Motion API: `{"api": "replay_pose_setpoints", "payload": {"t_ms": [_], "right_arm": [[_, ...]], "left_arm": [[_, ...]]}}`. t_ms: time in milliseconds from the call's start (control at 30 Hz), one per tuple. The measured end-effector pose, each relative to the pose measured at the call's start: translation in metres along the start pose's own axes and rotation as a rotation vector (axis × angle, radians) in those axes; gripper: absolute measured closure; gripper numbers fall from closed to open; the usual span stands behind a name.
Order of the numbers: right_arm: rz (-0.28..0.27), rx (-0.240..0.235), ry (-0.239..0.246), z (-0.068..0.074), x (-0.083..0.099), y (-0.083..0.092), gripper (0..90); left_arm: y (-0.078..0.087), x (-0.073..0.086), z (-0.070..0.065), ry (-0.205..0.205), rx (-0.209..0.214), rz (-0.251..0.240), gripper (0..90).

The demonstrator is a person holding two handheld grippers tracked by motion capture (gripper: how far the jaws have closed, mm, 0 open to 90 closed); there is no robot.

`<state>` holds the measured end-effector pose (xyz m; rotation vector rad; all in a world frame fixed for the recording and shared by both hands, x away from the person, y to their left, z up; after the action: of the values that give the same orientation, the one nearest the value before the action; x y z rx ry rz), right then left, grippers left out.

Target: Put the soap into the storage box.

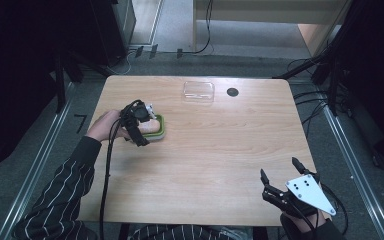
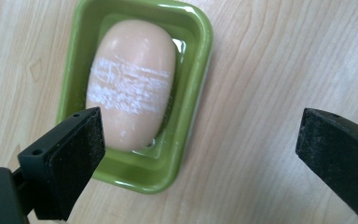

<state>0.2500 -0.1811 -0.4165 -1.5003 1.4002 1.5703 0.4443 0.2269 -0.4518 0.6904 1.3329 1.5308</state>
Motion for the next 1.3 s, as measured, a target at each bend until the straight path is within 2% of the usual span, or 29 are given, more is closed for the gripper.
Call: {"api": "replay_pose_setpoints", "payload": {"t_ms": [67,267,367,433,567,733,767,833,1133,1300], "right_arm": [[0.001,0.0,0.003,0.0,0.0,0.0,13.4],[0.003,0.0,0.002,0.001,0.0,-0.001,13.4],[0.003,0.001,-0.001,0.001,0.0,0.0,13.4],[0.004,0.002,0.001,0.001,0.0,0.0,13.4],[0.003,0.001,0.0,0.001,0.0,0.0,13.4],[0.001,0.001,-0.001,0.0,0.0,0.0,13.4],[0.001,0.002,-0.001,0.0,0.0,0.0,13.4],[0.002,0.001,0.001,0.001,0.0,0.0,13.4],[0.004,0.002,-0.001,0.001,0.0,0.001,13.4],[0.003,0.003,-0.002,0.001,0.0,0.001,13.4]], "left_arm": [[0.002,0.005,-0.006,0.021,-0.007,0.01,1.5],[0.005,0.012,-0.015,0.043,-0.016,0.019,1.4],[0.009,0.014,-0.024,0.057,-0.026,0.016,1.2],[0.01,0.014,-0.026,0.06,-0.026,0.016,1.2],[0.013,0.015,-0.039,0.063,-0.038,0.014,1.2],[0.013,0.017,-0.05,0.072,-0.035,0.015,1.1],[0.012,0.018,-0.055,0.08,-0.026,0.014,1.1],[0.012,0.019,-0.059,0.08,-0.034,0.018,1.1],[0.014,0.025,-0.076,0.094,-0.05,0.01,1.1],[0.013,0.029,-0.081,0.09,-0.042,0.027,1.1]]}}
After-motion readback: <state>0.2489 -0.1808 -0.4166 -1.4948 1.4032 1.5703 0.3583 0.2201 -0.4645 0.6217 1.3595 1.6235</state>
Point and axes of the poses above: each handheld gripper's, and its own axes: y roughly backward along the jaws, x roughly out of its underside, z roughly to its left, the point moved 6 cm from there along -y, roughly forward along the jaws, and after that the axes turned 6 degrees about -x, right-handed, at the moved point
